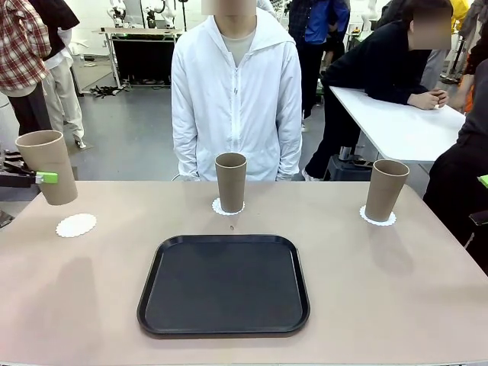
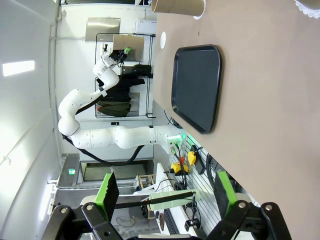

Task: Place coasters on the table and set cups on them.
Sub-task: Take one Reusable plastic cup from the Flat Tray and place it on a coaster set by the human.

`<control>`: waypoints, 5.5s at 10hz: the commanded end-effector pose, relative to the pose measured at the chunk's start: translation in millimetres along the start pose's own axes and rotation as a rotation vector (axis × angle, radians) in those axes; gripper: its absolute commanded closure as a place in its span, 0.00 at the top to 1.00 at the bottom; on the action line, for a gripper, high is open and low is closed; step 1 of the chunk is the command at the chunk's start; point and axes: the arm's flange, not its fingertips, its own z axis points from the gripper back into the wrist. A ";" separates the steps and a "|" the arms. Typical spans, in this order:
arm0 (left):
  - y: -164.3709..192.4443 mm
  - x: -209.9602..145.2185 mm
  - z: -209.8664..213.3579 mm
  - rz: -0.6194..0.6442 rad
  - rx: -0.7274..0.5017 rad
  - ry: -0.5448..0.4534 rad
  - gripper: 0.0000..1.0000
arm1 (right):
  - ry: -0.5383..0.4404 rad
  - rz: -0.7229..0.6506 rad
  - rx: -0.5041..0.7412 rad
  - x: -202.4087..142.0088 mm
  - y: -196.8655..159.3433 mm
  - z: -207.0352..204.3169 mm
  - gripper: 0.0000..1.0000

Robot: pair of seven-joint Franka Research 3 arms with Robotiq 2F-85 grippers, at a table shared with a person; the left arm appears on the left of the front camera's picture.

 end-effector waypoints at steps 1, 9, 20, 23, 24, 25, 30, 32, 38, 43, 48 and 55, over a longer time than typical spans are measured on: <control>17.0 -6.9 -6.3 -0.008 0.016 -0.033 0.85 | 0.002 0.003 0.009 -0.9 0.9 0.6 1.00; 23.0 -59.4 -17.0 0.022 -0.039 -0.028 0.85 | 0.002 0.003 0.009 -0.9 0.9 0.6 1.00; 18.3 -77.6 -27.1 -0.050 -0.072 -0.026 0.85 | 0.002 0.003 0.009 -0.9 0.9 0.6 1.00; 21.3 -78.5 -27.3 -0.046 -0.056 -0.021 0.85 | 0.002 0.003 0.009 -0.9 0.9 0.6 1.00; 22.9 -79.2 -26.5 -0.048 -0.053 -0.018 0.85 | 0.002 0.003 0.009 -0.9 0.9 0.6 1.00; 23.6 -80.7 -26.7 -0.049 -0.049 -0.012 0.85 | 0.002 0.003 0.009 -0.9 0.9 0.6 1.00; 32.4 -88.9 -31.1 -0.030 -0.036 0.003 0.85 | 0.002 0.003 0.009 -0.9 0.9 0.6 1.00; 34.8 -92.1 -32.7 -0.028 -0.032 0.004 0.85 | 0.002 0.003 0.009 -0.9 0.9 0.6 1.00; 34.5 -99.7 -35.5 -0.041 -0.047 0.032 1.00 | 0.002 0.003 0.009 -0.9 0.9 0.6 1.00; 37.7 -100.4 -27.3 -0.085 -0.060 0.152 1.00 | 0.002 0.003 0.009 -0.9 0.9 0.6 1.00; 35.0 -91.1 -11.7 -0.135 -0.023 0.326 1.00 | 0.002 0.003 0.009 -0.9 0.9 0.6 1.00; 3.3 21.5 85.8 -0.109 0.253 0.547 1.00 | 0.002 0.003 0.009 -0.9 0.9 0.6 1.00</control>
